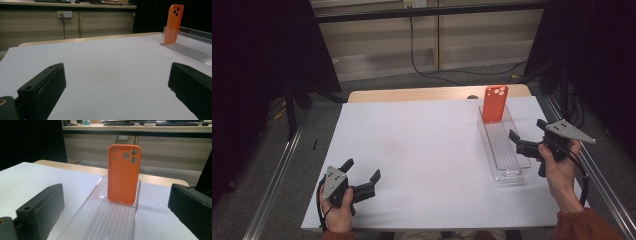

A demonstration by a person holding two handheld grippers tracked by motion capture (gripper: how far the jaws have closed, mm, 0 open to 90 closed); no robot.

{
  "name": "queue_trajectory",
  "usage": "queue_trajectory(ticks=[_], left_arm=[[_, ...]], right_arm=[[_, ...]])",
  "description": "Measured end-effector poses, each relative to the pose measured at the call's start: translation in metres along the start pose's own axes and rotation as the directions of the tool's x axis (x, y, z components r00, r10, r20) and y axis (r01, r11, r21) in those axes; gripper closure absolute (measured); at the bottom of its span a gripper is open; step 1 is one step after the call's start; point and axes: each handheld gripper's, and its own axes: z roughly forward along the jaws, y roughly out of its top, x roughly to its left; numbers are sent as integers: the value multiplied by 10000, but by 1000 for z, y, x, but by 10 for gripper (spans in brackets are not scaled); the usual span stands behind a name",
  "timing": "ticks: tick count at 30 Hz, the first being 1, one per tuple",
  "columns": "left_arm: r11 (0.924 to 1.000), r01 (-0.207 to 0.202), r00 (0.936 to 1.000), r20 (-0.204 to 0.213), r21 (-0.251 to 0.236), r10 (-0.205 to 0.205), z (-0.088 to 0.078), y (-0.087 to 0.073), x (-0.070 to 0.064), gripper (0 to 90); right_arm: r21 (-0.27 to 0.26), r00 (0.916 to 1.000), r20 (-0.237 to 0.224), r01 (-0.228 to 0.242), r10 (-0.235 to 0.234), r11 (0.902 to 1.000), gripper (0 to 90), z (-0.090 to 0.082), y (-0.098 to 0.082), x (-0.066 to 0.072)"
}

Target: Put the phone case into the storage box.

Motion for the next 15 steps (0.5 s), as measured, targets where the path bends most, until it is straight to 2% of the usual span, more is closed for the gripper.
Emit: queue_trajectory(ticks=[15], left_arm=[[10000,2,9999,-108,-18,-3,-2,0,0,15]], right_arm=[[2,10000,41,-3,3,10000,0,-19,-15,5]])
